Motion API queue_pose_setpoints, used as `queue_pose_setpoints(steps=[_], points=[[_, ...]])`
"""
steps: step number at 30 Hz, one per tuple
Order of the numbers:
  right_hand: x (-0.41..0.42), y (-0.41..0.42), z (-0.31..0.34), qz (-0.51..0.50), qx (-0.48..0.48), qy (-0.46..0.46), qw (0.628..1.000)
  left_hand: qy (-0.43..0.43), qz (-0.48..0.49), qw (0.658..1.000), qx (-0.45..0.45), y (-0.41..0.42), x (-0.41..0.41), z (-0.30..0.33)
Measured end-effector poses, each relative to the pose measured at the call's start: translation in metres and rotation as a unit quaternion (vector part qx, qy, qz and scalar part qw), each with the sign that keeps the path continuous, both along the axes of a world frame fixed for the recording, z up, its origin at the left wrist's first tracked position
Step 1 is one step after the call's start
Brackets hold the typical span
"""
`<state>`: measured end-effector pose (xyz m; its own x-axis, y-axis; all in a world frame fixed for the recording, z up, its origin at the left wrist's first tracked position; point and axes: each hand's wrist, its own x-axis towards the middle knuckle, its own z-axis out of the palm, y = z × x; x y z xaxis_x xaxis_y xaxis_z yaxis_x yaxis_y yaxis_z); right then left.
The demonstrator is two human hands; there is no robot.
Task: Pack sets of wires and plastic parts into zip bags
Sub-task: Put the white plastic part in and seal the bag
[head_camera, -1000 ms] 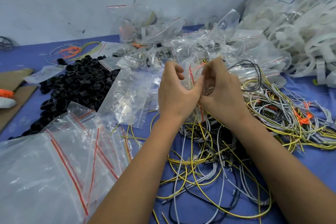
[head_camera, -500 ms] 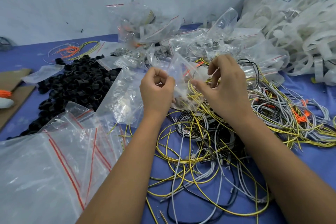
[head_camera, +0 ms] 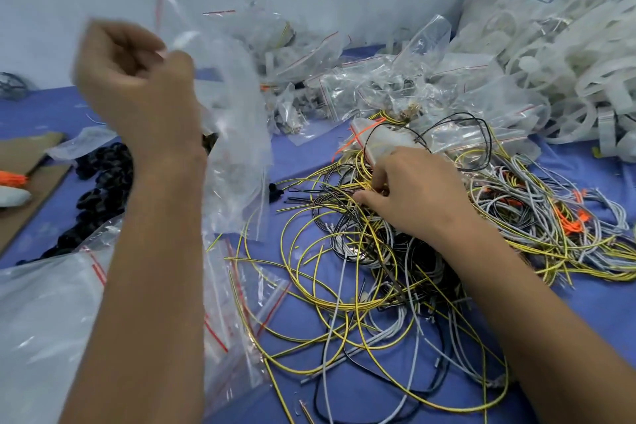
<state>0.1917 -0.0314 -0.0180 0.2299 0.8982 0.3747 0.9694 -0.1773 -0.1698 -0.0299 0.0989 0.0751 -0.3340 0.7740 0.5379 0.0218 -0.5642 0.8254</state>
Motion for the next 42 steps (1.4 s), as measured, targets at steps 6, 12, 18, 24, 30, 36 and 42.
queue_pose_setpoints(steps=[6,12,18,24,30,36,42], points=[[-0.005,0.0,0.0,0.005,0.004,0.043,0.999,0.346,-0.034,0.92,0.179,-0.044,0.013,0.038],[-0.003,0.002,-0.001,-0.015,0.054,0.098,0.994,0.497,-0.221,0.838,0.042,-0.055,0.076,-0.02],[0.002,0.004,-0.001,-0.008,0.12,0.167,0.979,0.18,-0.233,0.944,-0.147,-0.03,0.083,-0.073],[0.013,0.002,0.01,-0.004,0.194,0.41,0.891,0.096,-0.242,0.937,-0.234,-0.032,0.073,-0.123],[0.025,-0.006,0.02,0.073,0.14,0.495,0.855,0.049,-0.238,0.947,-0.211,-0.025,0.071,-0.129],[0.055,-0.019,0.033,0.032,0.054,0.304,0.951,0.049,-0.268,0.951,-0.146,-0.03,0.076,-0.126],[0.073,-0.037,0.044,-0.028,0.002,0.2,0.979,0.028,-0.347,0.928,-0.133,-0.039,0.086,-0.124]])
